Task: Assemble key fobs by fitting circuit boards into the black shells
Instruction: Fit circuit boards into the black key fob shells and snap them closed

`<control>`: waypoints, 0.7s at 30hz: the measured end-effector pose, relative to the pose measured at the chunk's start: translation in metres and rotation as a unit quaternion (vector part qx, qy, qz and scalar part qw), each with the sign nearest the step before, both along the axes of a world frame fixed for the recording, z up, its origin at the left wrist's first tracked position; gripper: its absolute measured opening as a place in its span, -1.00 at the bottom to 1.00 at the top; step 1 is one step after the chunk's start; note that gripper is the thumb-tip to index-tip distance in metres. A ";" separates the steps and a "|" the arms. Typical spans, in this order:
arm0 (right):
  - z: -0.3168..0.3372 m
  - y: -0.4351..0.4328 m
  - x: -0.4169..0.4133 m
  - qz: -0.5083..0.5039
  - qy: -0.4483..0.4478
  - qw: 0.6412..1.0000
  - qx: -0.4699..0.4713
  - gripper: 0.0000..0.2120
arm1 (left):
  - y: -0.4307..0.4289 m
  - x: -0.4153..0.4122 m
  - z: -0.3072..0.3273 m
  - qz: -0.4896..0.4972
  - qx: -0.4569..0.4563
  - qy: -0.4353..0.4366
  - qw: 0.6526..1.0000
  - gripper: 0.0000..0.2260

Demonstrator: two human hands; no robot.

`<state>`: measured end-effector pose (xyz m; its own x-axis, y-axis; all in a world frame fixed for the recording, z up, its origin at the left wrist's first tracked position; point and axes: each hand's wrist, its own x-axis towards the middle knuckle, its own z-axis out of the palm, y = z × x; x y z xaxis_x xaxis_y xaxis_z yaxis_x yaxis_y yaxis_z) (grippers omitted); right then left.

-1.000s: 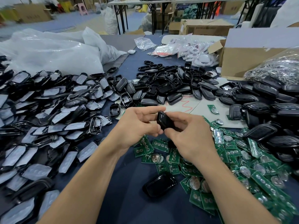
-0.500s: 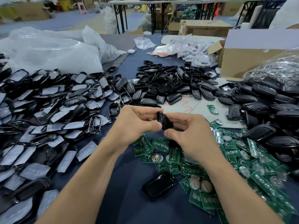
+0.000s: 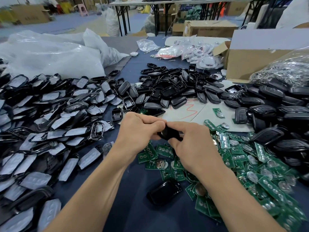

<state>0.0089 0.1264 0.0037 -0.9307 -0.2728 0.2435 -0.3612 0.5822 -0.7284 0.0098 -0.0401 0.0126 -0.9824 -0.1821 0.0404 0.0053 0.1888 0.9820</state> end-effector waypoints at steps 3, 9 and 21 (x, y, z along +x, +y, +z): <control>0.000 -0.002 0.001 -0.012 0.027 0.999 0.019 -0.52 | 0.003 -0.001 -0.002 0.018 -0.001 0.009 1.000 -0.75; 0.004 0.000 -0.005 -0.023 -0.036 0.995 -0.089 -0.63 | 0.000 -0.002 -0.002 0.026 -0.020 0.018 0.999 -0.70; 0.009 0.009 -0.011 -0.047 -0.097 0.959 -0.262 -0.62 | 0.001 -0.002 -0.003 -0.039 -0.001 0.024 0.999 -0.88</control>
